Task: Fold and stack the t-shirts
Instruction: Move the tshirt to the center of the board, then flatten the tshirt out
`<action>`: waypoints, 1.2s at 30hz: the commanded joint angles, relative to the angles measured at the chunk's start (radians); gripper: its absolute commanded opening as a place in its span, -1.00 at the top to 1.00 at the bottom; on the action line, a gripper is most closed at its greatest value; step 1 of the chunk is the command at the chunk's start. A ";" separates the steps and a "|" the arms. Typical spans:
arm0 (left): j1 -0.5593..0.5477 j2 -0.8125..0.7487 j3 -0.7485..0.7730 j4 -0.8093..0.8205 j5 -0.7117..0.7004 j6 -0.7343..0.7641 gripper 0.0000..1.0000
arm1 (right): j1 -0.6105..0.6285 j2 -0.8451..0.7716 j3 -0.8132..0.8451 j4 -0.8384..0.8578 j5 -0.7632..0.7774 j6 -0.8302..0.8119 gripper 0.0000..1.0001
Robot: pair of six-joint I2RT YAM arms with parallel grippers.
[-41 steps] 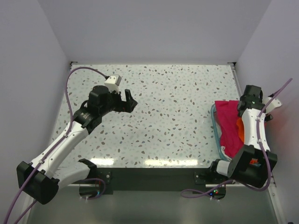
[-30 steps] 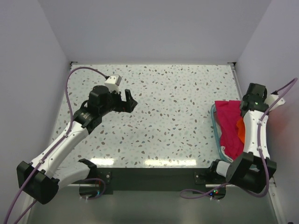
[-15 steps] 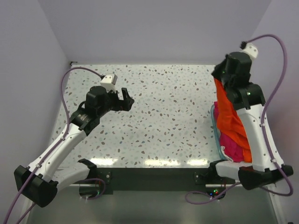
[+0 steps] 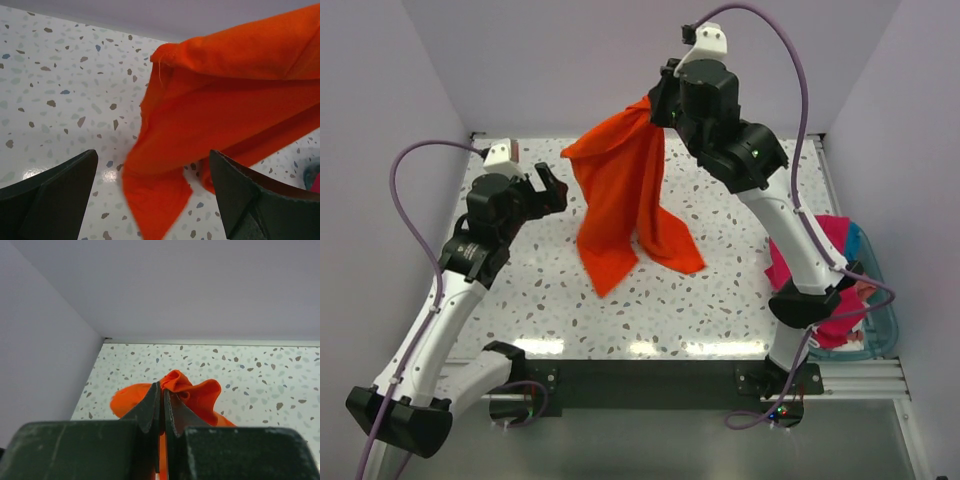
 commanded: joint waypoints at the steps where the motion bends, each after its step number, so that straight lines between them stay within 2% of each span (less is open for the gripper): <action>1: 0.004 -0.013 0.035 0.000 -0.035 -0.026 -0.95 | -0.039 -0.085 -0.045 0.062 0.048 -0.046 1.00; 3: 0.004 -0.010 0.024 0.009 -0.038 -0.034 -0.94 | -0.102 -0.114 -0.175 0.056 -0.027 0.025 1.00; 4: 0.004 -0.005 0.012 0.012 -0.038 -0.043 -0.94 | -0.189 -0.157 -0.240 0.080 -0.073 0.055 1.00; 5: 0.004 -0.004 0.004 0.018 -0.033 -0.046 -0.93 | -0.234 -0.179 -0.395 0.108 -0.163 0.079 1.00; 8: 0.004 0.018 -0.028 0.038 -0.013 -0.070 -0.90 | -0.404 -0.243 -0.613 0.196 -0.238 0.144 1.00; 9: 0.004 0.027 -0.056 0.044 -0.007 -0.080 -0.89 | -0.447 -0.251 -0.733 0.212 -0.292 0.173 0.96; 10: 0.004 0.032 -0.073 0.054 -0.001 -0.102 -0.87 | -0.526 -0.252 -0.786 0.223 -0.315 0.187 0.84; 12: 0.004 0.044 -0.129 0.087 0.004 -0.122 -0.83 | -0.582 -0.240 -0.896 0.238 -0.348 0.199 0.47; 13: 0.004 0.053 -0.145 0.098 0.001 -0.145 -0.82 | -0.599 -0.231 -0.914 0.225 -0.339 0.194 0.15; 17: 0.004 0.114 -0.179 0.129 -0.062 -0.192 -0.74 | -0.569 -0.203 -0.943 0.237 -0.337 0.172 -0.23; 19: 0.006 0.173 -0.165 0.133 -0.088 -0.221 -0.72 | -0.491 -0.180 -0.925 0.224 -0.239 0.139 -0.28; 24: 0.007 0.347 -0.117 0.210 -0.093 -0.253 -0.49 | -0.405 -0.064 -0.837 0.205 -0.234 0.104 -0.29; 25: 0.006 0.380 -0.110 0.225 -0.090 -0.265 -0.36 | -0.389 -0.027 -0.828 0.206 -0.237 0.098 -0.28; 28: -0.005 0.501 -0.100 0.285 -0.029 -0.288 -0.18 | -0.360 0.025 -0.819 0.237 -0.286 0.060 -0.23; 36: -0.137 0.723 -0.035 0.324 -0.038 -0.310 -0.16 | -0.254 0.123 -0.822 0.249 -0.222 -0.039 -0.21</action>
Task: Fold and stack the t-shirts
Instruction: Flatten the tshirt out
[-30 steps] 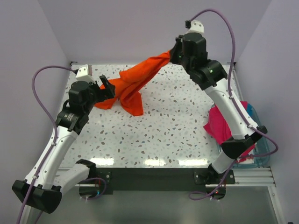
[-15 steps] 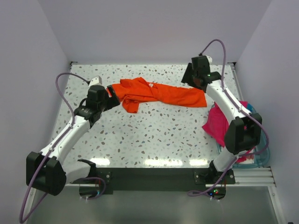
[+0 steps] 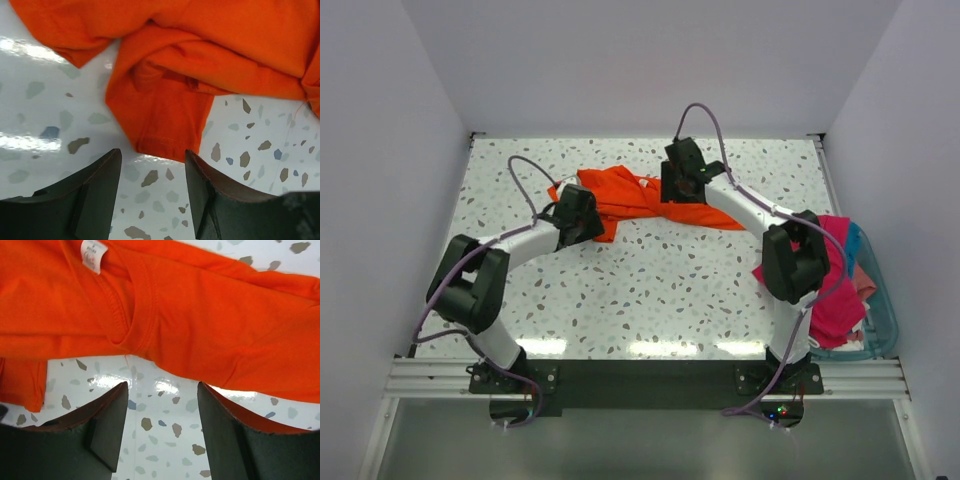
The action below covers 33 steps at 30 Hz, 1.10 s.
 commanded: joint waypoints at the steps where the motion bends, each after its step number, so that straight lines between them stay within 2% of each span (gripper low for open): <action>1: -0.054 0.045 0.067 0.082 -0.011 -0.027 -0.18 | 0.037 0.009 0.022 0.041 0.052 -0.064 -0.21; 12: -0.140 0.191 0.179 0.038 -0.122 0.003 -0.18 | 0.039 0.054 -0.005 0.101 0.064 -0.098 -0.19; 18: -0.157 0.226 0.181 0.032 -0.139 0.008 0.28 | 0.039 0.109 0.010 0.104 0.069 -0.112 -0.18; 21: -0.157 0.226 0.173 0.021 -0.149 0.003 0.71 | 0.039 0.135 0.014 0.118 0.064 -0.123 -0.18; 25: -0.152 0.186 0.147 -0.003 -0.183 -0.003 1.00 | 0.039 0.164 0.051 0.127 0.064 -0.133 -0.20; 33: -0.115 0.062 0.072 -0.071 -0.217 -0.035 1.00 | 0.086 0.189 0.091 0.169 0.103 -0.158 -0.25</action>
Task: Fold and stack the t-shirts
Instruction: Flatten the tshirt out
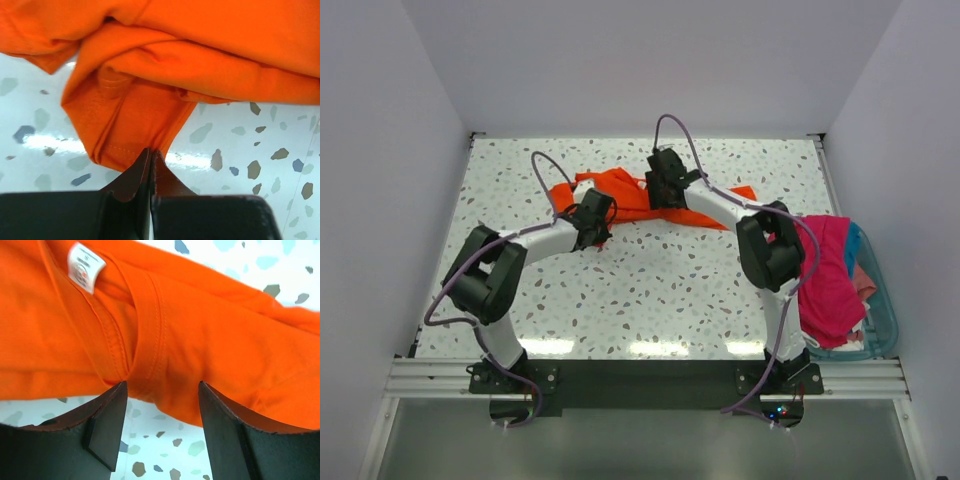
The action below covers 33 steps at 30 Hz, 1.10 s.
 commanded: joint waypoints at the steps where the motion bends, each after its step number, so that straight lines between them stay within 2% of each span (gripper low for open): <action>1: 0.029 -0.099 -0.037 -0.039 -0.054 -0.025 1.00 | 0.043 0.013 0.057 0.066 0.051 -0.032 -0.25; 7: 0.101 -0.208 -0.106 -0.050 -0.022 -0.025 1.00 | 0.080 0.092 0.138 0.014 0.075 -0.037 -0.19; 12: 0.153 -0.259 -0.126 -0.077 -0.007 -0.005 1.00 | 0.082 0.095 0.133 -0.018 0.086 -0.016 0.11; 13: 0.158 -0.265 -0.124 -0.082 -0.005 -0.001 1.00 | 0.083 0.097 0.127 -0.020 0.086 -0.014 0.24; 15: 0.170 -0.285 -0.126 -0.093 -0.007 0.008 1.00 | 0.083 0.095 0.119 -0.023 0.080 -0.012 0.36; 16: 0.173 -0.297 -0.124 -0.097 -0.008 0.012 1.00 | 0.083 0.094 0.115 -0.025 0.079 -0.011 0.56; 20: 0.202 -0.325 -0.104 -0.129 -0.013 0.033 1.00 | 0.083 0.054 0.113 -0.051 0.121 -0.008 1.00; 27: 0.299 -0.423 -0.068 -0.200 -0.001 0.096 1.00 | 0.046 -0.095 0.263 -0.204 0.256 -0.058 1.00; 33: 0.361 -0.532 -0.026 -0.252 -0.028 0.173 1.00 | 0.027 -0.246 0.342 -0.253 0.348 -0.124 1.00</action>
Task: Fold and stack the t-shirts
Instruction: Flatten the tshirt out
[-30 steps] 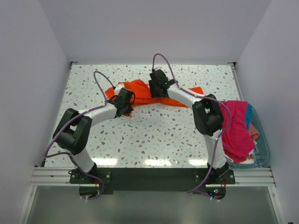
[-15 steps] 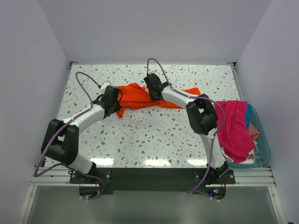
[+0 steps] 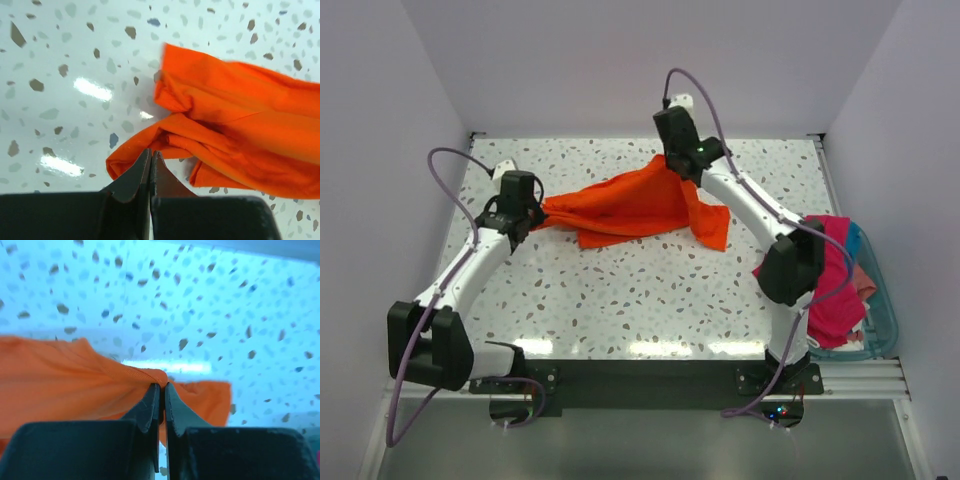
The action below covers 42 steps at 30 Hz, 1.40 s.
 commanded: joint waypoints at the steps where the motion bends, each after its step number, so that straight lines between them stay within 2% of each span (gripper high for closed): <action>1: 0.032 -0.094 0.068 -0.035 -0.044 0.081 1.00 | -0.015 -0.166 0.086 -0.045 0.123 -0.076 1.00; 5: 0.043 -0.138 0.086 -0.054 -0.062 0.116 1.00 | -0.082 -0.192 0.123 -0.027 0.148 -0.108 1.00; 7: 0.049 -0.150 0.104 -0.066 -0.078 0.127 1.00 | -0.133 -0.161 0.199 -0.056 0.093 -0.099 1.00; 12: 0.105 -0.122 0.144 -0.040 -0.055 0.135 1.00 | -0.242 0.030 0.375 -0.091 0.017 -0.094 1.00; 14: 0.135 -0.076 0.184 -0.034 -0.035 0.130 1.00 | -0.265 0.105 0.489 -0.115 0.000 -0.090 1.00; 17: 0.163 -0.004 0.258 -0.040 -0.012 0.118 1.00 | -0.294 0.194 0.551 -0.136 -0.006 -0.068 1.00; 20: 0.165 0.033 0.315 -0.028 0.022 0.116 1.00 | -0.332 0.211 0.496 -0.079 -0.041 -0.040 0.82; 21: 0.164 0.043 0.328 -0.021 0.036 0.118 1.00 | -0.341 0.225 0.497 -0.076 -0.058 -0.030 0.55; 23: 0.164 0.056 0.339 -0.012 0.043 0.116 1.00 | -0.351 0.230 0.506 -0.091 -0.093 0.004 0.19; 24: 0.164 0.072 0.342 -0.008 0.048 0.116 1.00 | -0.348 0.227 0.488 -0.106 -0.114 0.019 -0.10; 27: 0.164 0.097 0.353 -0.003 0.059 0.107 1.00 | -0.309 0.130 0.360 -0.041 -0.128 0.059 -0.30; 28: 0.166 0.109 0.350 0.005 0.060 0.106 1.00 | -0.291 0.088 0.239 -0.012 -0.104 0.058 -0.42; 30: 0.164 0.143 0.352 0.021 0.051 0.103 1.00 | -0.253 -0.012 0.072 0.065 -0.087 0.062 -0.42; 33: 0.169 0.218 0.407 0.014 0.034 0.100 1.00 | -0.243 -0.074 -0.061 0.085 -0.098 0.104 -0.39; 36: 0.183 0.298 0.456 0.011 0.017 0.092 1.00 | -0.242 -0.082 -0.153 0.090 -0.089 0.113 -0.36; 42: 0.266 0.489 0.681 -0.052 0.019 0.080 1.00 | -0.269 -0.022 -0.238 0.067 -0.081 0.151 -0.22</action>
